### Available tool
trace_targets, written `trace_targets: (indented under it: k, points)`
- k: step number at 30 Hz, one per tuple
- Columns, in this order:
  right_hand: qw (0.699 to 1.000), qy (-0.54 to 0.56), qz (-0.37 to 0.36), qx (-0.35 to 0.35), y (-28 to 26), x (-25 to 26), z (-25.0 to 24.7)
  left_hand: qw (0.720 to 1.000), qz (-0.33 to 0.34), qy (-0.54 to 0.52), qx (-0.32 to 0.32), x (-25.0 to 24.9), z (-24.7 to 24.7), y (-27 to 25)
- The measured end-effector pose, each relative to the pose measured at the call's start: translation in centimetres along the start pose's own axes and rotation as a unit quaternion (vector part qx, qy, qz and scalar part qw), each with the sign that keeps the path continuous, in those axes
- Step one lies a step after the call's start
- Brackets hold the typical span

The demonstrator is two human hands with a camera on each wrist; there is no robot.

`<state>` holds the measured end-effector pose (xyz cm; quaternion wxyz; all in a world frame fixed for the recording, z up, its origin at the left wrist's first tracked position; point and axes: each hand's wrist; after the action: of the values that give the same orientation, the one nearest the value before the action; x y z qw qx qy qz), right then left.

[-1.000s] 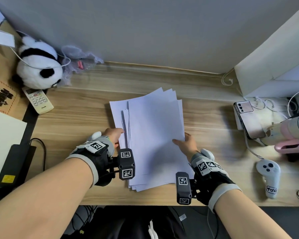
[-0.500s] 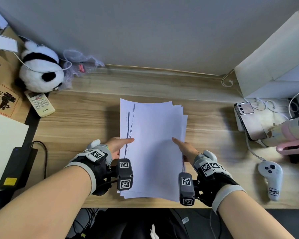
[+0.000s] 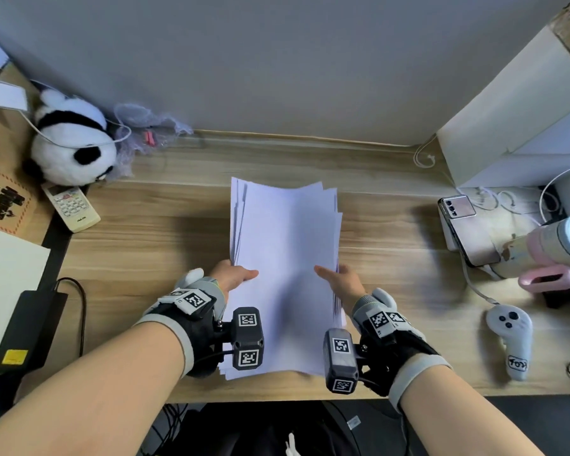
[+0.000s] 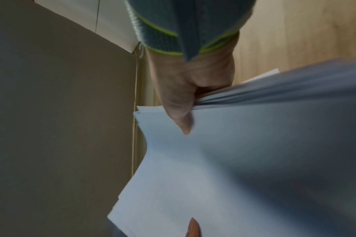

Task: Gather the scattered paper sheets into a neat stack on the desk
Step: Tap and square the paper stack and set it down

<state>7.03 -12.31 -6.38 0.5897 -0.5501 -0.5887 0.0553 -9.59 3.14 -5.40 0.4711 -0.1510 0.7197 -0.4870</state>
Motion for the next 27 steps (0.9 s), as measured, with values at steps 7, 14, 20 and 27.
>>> trace_targets:
  k: [7, 14, 20, 27]
  points:
    - [0.969, 0.136, -0.206, -0.014, -2.6, 8.2, -4.0, 0.980, 0.158, -0.087, 0.088, -8.9, -0.6, -4.4]
    - [0.948, 0.127, -0.293, -0.009, -3.9, 9.9, -5.5, 0.952, 0.278, -0.096, 0.087, -10.6, -0.2, -6.2]
    - [0.959, 0.115, -0.260, 0.000, -2.6, 8.8, -4.9, 0.956, 0.289, -0.049, 0.024, -9.8, 0.3, -5.4]
    - [0.956, 0.157, -0.248, -0.002, -2.7, 9.9, -3.1, 0.954, 0.295, -0.053, 0.005, -10.5, 1.5, -5.5]
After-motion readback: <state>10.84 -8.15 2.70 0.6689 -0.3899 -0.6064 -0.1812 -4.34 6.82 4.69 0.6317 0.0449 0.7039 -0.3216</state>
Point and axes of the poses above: each hand's wrist, its own y-axis towards the middle knuckle, its own z-axis out of the palm, x = y × z, and after that the axes turned 6 degrees about -y, right-handed
